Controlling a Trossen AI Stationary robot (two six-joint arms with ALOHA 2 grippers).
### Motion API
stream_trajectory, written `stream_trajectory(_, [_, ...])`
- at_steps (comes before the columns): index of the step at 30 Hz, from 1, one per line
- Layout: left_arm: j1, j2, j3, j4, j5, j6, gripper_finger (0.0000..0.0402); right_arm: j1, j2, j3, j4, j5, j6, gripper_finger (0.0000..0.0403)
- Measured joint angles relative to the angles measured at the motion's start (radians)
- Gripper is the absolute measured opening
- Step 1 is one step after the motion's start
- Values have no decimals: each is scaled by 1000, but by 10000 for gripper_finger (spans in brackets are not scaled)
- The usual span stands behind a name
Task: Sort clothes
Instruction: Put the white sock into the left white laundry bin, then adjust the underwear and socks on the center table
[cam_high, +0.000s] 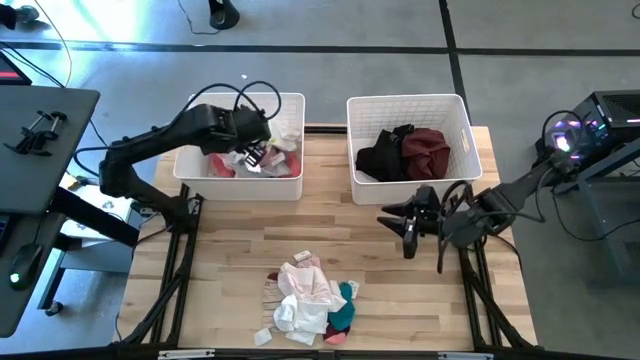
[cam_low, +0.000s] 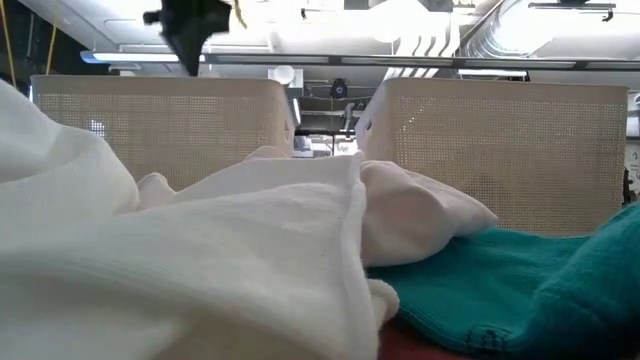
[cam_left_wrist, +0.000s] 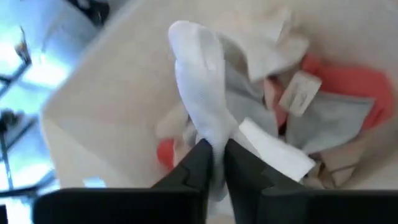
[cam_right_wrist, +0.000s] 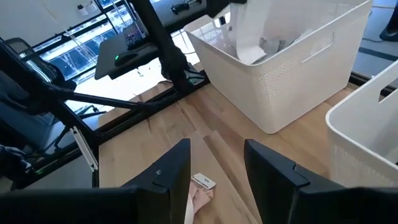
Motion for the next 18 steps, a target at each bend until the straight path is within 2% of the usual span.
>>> stream_trajectory(4, [56,0,-70,58,88,10,95,0,17,0,0,0,59,138])
stream_trajectory(8, [86,-1,-59,74,189,16,152,0,41,0,8,-2,101,138])
stream_trajectory(13, [40,-14,17,95,294,48,181,0,89,0,12,-67,126,138])
stream_trajectory(16, [-45,-41,41,153,312,67,180,0,122,0,38,-166,103,138])
stream_trajectory(18, [-117,-75,26,236,313,107,176,-1,155,0,83,-316,-12,138])
